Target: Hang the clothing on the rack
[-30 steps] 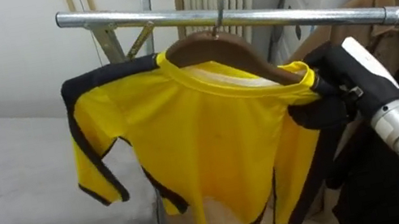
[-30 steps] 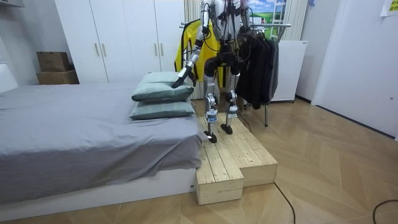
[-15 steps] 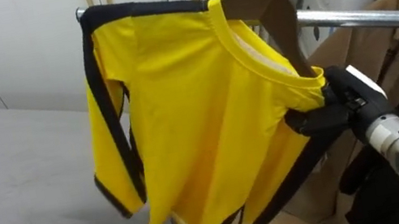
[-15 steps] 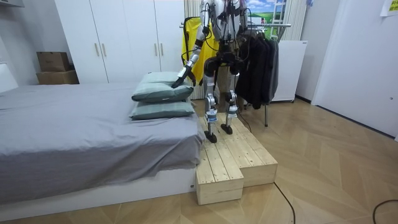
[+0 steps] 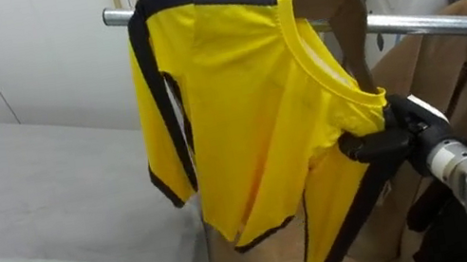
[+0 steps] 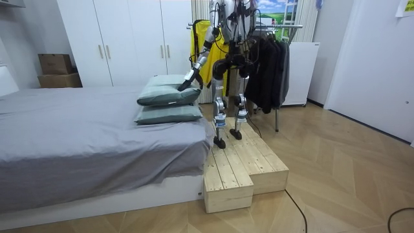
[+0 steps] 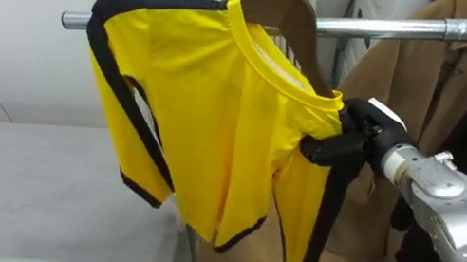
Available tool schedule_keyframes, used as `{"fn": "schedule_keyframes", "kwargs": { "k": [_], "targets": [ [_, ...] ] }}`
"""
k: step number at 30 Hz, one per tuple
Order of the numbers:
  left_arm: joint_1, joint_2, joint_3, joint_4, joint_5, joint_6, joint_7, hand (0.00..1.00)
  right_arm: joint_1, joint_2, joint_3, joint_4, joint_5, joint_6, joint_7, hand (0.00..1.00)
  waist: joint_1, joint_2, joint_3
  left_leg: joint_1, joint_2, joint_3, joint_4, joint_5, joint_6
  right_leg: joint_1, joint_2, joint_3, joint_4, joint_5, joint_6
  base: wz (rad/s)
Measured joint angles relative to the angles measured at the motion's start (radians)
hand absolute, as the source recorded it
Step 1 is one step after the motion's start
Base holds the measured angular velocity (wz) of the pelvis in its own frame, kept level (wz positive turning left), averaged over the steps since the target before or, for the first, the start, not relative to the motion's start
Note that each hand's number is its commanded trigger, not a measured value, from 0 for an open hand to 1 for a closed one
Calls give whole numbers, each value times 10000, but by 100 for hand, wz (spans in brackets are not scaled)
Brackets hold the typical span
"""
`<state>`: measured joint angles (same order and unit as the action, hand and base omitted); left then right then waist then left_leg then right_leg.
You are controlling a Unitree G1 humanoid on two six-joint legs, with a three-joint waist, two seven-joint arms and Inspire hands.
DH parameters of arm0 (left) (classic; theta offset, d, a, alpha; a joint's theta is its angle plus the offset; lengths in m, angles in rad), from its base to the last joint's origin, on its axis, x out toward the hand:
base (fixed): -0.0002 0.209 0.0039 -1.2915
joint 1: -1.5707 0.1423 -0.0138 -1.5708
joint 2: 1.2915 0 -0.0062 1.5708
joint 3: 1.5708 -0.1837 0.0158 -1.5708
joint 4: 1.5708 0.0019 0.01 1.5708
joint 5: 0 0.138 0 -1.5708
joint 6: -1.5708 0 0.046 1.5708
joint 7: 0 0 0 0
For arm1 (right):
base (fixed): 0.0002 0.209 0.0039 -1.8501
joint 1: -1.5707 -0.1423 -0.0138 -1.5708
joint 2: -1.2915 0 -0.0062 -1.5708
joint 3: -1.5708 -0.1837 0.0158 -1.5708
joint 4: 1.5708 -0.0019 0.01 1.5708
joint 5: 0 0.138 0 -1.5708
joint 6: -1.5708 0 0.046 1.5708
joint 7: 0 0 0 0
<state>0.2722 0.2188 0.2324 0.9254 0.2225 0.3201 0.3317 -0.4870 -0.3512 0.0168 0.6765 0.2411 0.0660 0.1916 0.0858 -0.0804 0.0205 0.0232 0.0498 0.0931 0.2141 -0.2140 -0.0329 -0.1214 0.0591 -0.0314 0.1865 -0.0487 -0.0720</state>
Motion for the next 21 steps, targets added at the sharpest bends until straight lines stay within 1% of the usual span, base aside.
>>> {"fn": "schedule_keyframes", "kwargs": {
  "k": [3,5,7,11,14,16,18,21],
  "targets": [
    [1,1,28,-41,62,0,-168,0,-1,-38,-21,224,-76,0,61,100,-23,-3,1,-23,-59,-32,-8,33,50,-4,-69,-13,21,-48,80,1],
    [2,3,122,-164,76,0,-297,0,-1,-164,-21,256,-137,0,138,100,-22,-26,-1,-109,-90,-38,-4,55,85,-23,-102,-22,27,-8,103,2],
    [2,4,203,-194,72,0,-323,0,-3,-193,-32,384,-134,-17,213,100,-27,-40,-6,-98,-95,-60,-3,57,87,-13,-110,-44,22,32,58,5],
    [38,12,323,-328,58,-1,-354,0,-3,-223,-112,763,-542,-27,454,100,-66,-57,-7,-40,-100,-138,-44,73,79,40,-131,-152,15,33,55,6],
    [49,-13,407,-406,53,0,-311,0,-2,-327,-107,1133,-1683,-33,542,100,-66,-59,-5,43,-98,-139,-117,87,70,51,-115,-185,-2,20,58,0],
    [49,-19,407,-434,53,-1,-273,0,-2,-504,-87,1475,-2662,-33,541,100,-83,-59,-5,6,-97,-147,-132,87,67,13,-114,-191,2,9,64,0],
    [48,-20,407,-443,53,-1,-250,0,-2,-631,-81,1785,-3304,-29,542,100,-84,-59,-4,-14,-97,-147,-153,87,67,-8,-114,-193,0,9,62,0],
    [43,-24,407,-443,53,-1,-99,0,-2,-753,-89,1869,-3666,-67,541,100,-162,-64,-5,-27,-83,-147,-175,90,62,-7,-108,-211,7,2,51,1]
  ]
}}
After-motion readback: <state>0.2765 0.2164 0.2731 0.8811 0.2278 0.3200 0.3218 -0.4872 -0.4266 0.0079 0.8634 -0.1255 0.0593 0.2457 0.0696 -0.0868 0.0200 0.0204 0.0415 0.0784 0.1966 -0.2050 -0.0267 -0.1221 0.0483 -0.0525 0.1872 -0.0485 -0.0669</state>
